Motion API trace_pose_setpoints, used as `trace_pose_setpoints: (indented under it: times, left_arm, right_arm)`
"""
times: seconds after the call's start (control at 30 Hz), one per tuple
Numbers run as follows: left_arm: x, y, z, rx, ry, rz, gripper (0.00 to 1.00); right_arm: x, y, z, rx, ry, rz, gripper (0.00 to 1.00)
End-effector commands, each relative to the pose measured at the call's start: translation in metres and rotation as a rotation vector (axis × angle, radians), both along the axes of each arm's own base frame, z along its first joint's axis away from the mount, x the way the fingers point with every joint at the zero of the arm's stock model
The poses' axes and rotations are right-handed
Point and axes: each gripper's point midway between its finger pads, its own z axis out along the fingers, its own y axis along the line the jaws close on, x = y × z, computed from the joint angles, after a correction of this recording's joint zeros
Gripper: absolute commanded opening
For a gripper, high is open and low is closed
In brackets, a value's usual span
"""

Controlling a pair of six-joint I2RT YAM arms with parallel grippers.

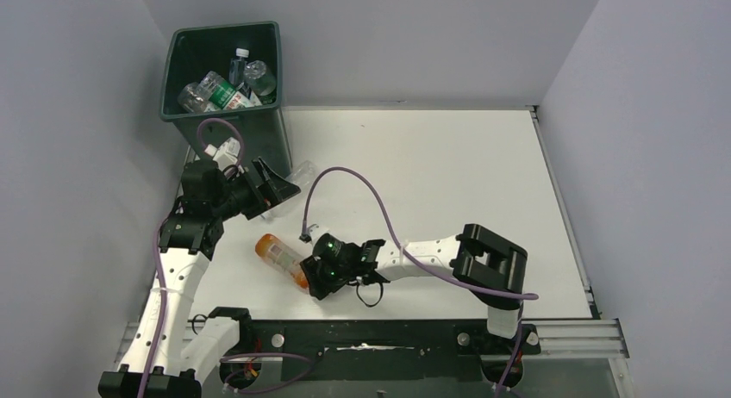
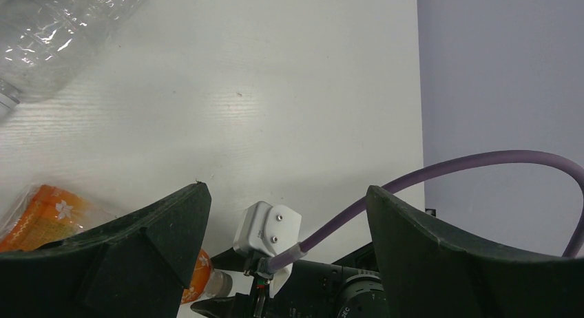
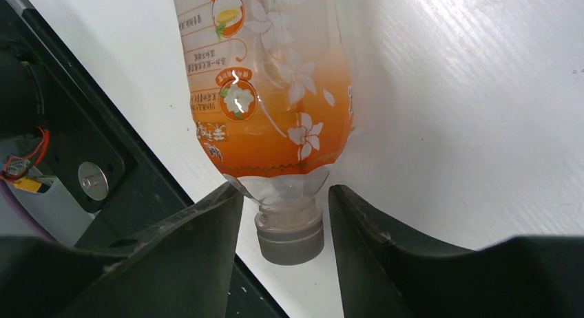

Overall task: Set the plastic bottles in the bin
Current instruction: Pick up the plastic bottle at the center of the board.

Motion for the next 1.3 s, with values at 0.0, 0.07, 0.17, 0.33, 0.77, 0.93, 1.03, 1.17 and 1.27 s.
trace_pose_setpoints:
  times: [0.0, 0.07, 0.17, 0.33, 0.77, 0.93, 1.03, 1.17, 1.27]
  left_arm:
    - [0.001, -0.001, 0.017, 0.011, -0.06, -0.018, 0.84]
    - [0.002, -0.002, 0.018, 0.013, -0.059, -0.02, 0.84]
    - [0.003, -0.003, 0.02, 0.014, -0.061, -0.025, 0.84]
    - [0.003, -0.006, 0.022, 0.01, -0.059, -0.038, 0.84]
    - [0.014, -0.023, 0.034, -0.026, -0.072, -0.061, 0.84]
    - [0.021, -0.046, 0.029, -0.018, -0.064, -0.084, 0.84]
    - [0.022, -0.063, 0.028, -0.009, -0.063, -0.107, 0.84]
    - [0.022, -0.078, 0.031, -0.014, -0.069, -0.13, 0.84]
    - [0.023, -0.085, 0.033, -0.018, -0.072, -0.139, 0.84]
  right_arm:
    - [0.003, 0.017, 0.017, 0.062, -0.026, 0.005, 0.44]
    - [0.004, 0.016, 0.016, 0.057, -0.025, -0.003, 0.34]
    - [0.004, 0.013, 0.018, 0.06, -0.029, -0.013, 0.3]
    - [0.001, 0.007, 0.029, 0.069, -0.047, -0.035, 0.29]
    - [0.002, -0.043, 0.08, 0.112, -0.126, -0.177, 0.27]
    - [0.01, -0.069, 0.094, 0.101, -0.157, -0.253, 0.27]
    - [0.018, -0.083, 0.103, 0.108, -0.161, -0.31, 0.27]
    - [0.03, -0.104, 0.107, 0.11, -0.155, -0.388, 0.27]
    - [0.04, -0.12, 0.109, 0.115, -0.158, -0.445, 0.27]
